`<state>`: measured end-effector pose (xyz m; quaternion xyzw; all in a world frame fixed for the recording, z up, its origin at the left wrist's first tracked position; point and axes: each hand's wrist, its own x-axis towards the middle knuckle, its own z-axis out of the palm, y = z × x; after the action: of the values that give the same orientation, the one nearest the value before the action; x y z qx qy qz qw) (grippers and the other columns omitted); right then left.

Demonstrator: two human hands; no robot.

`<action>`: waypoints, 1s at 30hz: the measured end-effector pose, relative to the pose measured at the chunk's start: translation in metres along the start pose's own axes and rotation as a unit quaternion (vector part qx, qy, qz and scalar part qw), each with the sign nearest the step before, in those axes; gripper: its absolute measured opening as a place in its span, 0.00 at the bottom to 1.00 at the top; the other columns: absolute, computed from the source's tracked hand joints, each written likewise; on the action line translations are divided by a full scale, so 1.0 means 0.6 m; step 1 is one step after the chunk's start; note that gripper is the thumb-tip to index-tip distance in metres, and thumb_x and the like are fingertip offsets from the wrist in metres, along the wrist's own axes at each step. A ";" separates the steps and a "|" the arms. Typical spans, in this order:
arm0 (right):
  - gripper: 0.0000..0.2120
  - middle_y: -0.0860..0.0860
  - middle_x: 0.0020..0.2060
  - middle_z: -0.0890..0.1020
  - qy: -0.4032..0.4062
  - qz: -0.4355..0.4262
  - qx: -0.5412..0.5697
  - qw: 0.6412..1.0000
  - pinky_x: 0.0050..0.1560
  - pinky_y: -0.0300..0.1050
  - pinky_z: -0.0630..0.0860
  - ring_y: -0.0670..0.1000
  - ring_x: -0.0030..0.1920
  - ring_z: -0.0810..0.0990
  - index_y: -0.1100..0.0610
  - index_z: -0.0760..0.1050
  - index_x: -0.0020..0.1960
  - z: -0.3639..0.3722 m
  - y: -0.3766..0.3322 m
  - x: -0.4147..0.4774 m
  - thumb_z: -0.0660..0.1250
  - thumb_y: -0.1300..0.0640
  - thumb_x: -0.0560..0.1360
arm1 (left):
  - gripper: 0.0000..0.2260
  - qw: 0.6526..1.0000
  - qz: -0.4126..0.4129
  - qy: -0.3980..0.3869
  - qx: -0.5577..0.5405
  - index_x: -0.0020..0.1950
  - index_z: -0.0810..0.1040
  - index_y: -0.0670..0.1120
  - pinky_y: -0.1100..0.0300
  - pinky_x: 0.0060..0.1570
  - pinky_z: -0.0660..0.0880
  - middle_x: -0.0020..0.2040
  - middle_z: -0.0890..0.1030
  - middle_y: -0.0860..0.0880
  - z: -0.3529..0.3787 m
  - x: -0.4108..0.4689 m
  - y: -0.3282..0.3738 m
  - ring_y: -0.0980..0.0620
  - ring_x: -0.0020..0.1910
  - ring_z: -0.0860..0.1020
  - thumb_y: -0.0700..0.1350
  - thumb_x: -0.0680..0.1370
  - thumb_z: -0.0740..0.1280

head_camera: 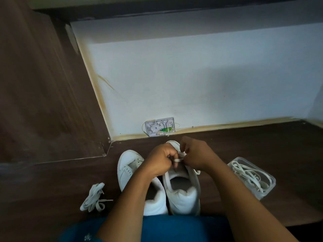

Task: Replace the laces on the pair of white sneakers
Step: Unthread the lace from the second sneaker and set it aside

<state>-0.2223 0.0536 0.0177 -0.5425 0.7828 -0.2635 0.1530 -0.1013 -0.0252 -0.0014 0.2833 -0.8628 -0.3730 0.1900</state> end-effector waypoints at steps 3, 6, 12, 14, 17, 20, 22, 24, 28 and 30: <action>0.05 0.51 0.47 0.79 -0.013 -0.023 -0.058 0.998 0.43 0.40 0.70 0.52 0.50 0.77 0.52 0.78 0.45 0.001 -0.005 0.003 0.67 0.59 0.71 | 0.25 0.992 -0.033 0.015 -0.125 0.27 0.78 0.51 0.66 0.39 0.72 0.31 0.79 0.53 -0.001 0.000 -0.009 0.56 0.35 0.75 0.21 0.65 0.60; 0.05 0.52 0.41 0.78 0.000 -0.024 -0.085 0.996 0.39 0.40 0.69 0.52 0.43 0.76 0.55 0.81 0.43 0.005 -0.009 0.004 0.68 0.56 0.73 | 0.21 0.980 -0.048 0.023 -0.193 0.30 0.79 0.49 0.66 0.40 0.73 0.32 0.79 0.50 -0.005 0.003 -0.013 0.55 0.34 0.76 0.22 0.67 0.64; 0.16 0.50 0.31 0.77 0.093 -0.016 -0.020 0.995 0.30 0.39 0.65 0.53 0.37 0.76 0.54 0.70 0.26 0.001 -0.013 0.002 0.70 0.57 0.70 | 0.13 0.992 -0.065 0.019 -0.104 0.36 0.75 0.54 0.55 0.39 0.71 0.36 0.77 0.48 0.013 0.011 -0.022 0.51 0.36 0.74 0.38 0.58 0.69; 0.12 0.52 0.30 0.80 0.113 -0.033 0.031 0.993 0.35 0.43 0.72 0.55 0.37 0.78 0.57 0.77 0.30 0.001 -0.020 0.001 0.72 0.55 0.70 | 0.10 0.998 -0.040 0.033 -0.043 0.37 0.75 0.50 0.54 0.37 0.71 0.35 0.77 0.49 0.018 0.014 -0.023 0.52 0.35 0.73 0.38 0.61 0.70; 0.10 0.57 0.32 0.81 0.121 -0.058 0.066 0.989 0.37 0.45 0.74 0.56 0.38 0.80 0.62 0.80 0.35 0.003 -0.028 0.000 0.73 0.55 0.69 | 0.05 0.996 -0.014 0.078 -0.031 0.34 0.74 0.46 0.55 0.35 0.68 0.32 0.77 0.46 0.019 0.016 -0.021 0.53 0.33 0.71 0.37 0.66 0.66; 0.07 0.54 0.36 0.83 0.093 -0.059 0.116 0.987 0.39 0.45 0.76 0.53 0.38 0.81 0.60 0.81 0.40 -0.008 -0.022 0.001 0.75 0.57 0.67 | 0.09 0.987 -0.058 0.096 -0.118 0.31 0.77 0.50 0.53 0.37 0.72 0.29 0.77 0.51 0.015 0.013 -0.015 0.52 0.33 0.73 0.36 0.67 0.65; 0.12 0.52 0.41 0.82 0.044 -0.035 0.145 0.988 0.40 0.41 0.74 0.50 0.41 0.79 0.55 0.78 0.45 -0.014 -0.014 -0.003 0.76 0.59 0.64 | 0.16 0.955 -0.103 0.128 -0.249 0.30 0.78 0.49 0.54 0.40 0.72 0.27 0.78 0.53 0.011 0.012 -0.007 0.51 0.34 0.75 0.31 0.73 0.65; 0.12 0.50 0.43 0.81 0.001 -0.038 0.050 0.998 0.42 0.39 0.73 0.49 0.43 0.78 0.52 0.77 0.46 -0.011 -0.007 -0.005 0.74 0.61 0.65 | 0.16 0.910 -0.117 0.130 -0.375 0.33 0.76 0.47 0.57 0.39 0.72 0.27 0.78 0.53 0.007 0.011 0.003 0.51 0.33 0.75 0.31 0.76 0.62; 0.04 0.49 0.43 0.83 -0.001 -0.058 -0.058 0.997 0.44 0.39 0.73 0.48 0.45 0.79 0.55 0.83 0.44 -0.004 -0.002 -0.001 0.70 0.60 0.70 | 0.13 0.869 -0.129 0.115 -0.464 0.36 0.73 0.45 0.59 0.37 0.71 0.29 0.76 0.51 0.001 0.010 0.007 0.51 0.33 0.73 0.33 0.78 0.60; 0.03 0.50 0.39 0.81 0.016 -0.069 -0.070 0.995 0.39 0.39 0.68 0.49 0.41 0.77 0.55 0.82 0.41 -0.002 -0.003 0.001 0.69 0.59 0.71 | 0.12 0.858 -0.131 0.107 -0.485 0.37 0.74 0.45 0.58 0.38 0.71 0.29 0.76 0.51 -0.001 0.008 0.005 0.51 0.34 0.74 0.33 0.78 0.60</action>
<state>-0.2218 0.0529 0.0199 -0.5999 0.7626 -0.2272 0.0836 -0.1056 -0.0269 0.0021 0.3039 -0.5015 -0.7335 0.3438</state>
